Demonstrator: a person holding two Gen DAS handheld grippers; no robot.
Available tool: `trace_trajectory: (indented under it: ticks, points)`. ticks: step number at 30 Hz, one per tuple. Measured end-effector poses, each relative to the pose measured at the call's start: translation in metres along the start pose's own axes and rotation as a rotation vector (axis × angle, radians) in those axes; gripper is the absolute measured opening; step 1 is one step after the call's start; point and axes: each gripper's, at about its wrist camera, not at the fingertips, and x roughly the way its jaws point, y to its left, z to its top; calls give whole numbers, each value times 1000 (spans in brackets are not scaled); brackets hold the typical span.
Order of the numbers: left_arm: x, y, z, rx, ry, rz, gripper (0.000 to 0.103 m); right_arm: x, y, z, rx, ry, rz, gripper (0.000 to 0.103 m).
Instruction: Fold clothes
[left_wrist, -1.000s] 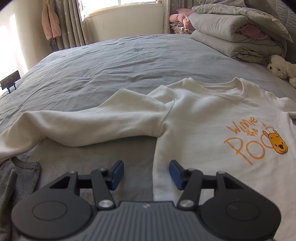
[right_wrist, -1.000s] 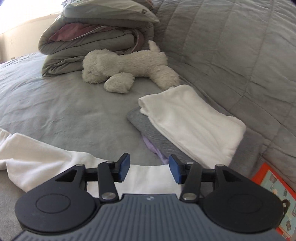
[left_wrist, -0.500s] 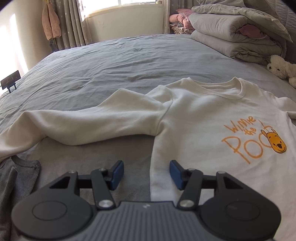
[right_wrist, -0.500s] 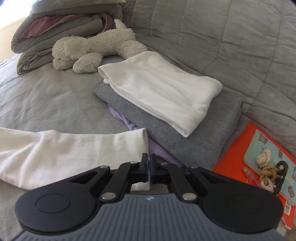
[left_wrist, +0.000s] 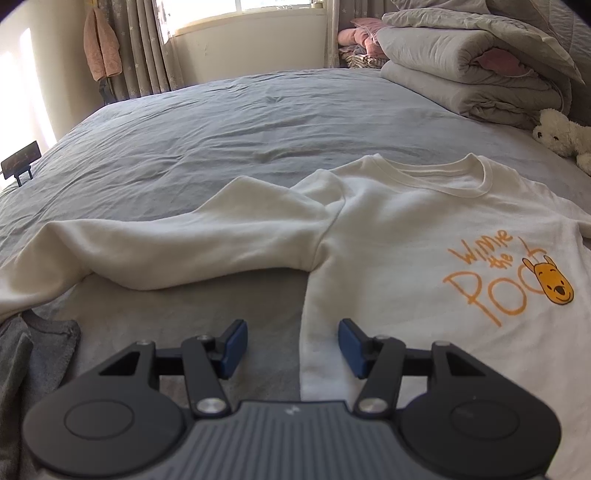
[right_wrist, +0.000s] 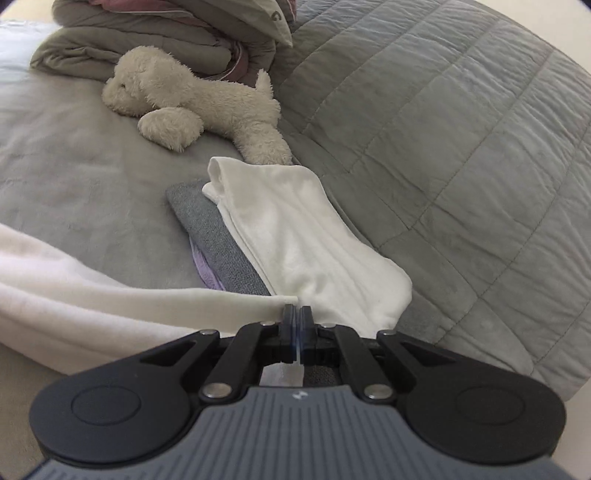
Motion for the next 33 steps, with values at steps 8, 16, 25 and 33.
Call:
trace_trajectory:
  ticks: [8,16,25,33]
  points:
    - [0,-1,0,0,0,-1,56,-35,-16,32,166,-39,255,45]
    - [0,1,1,-5,3,-8,56,-39,59,60,0,-68,602,45]
    - [1,2,0,-1,5,-16,56,-54,105,77,-142,-175,598,1]
    - [0,-3,-2,-6,-19,9,56,-55,147,74,-314,-261,421,0]
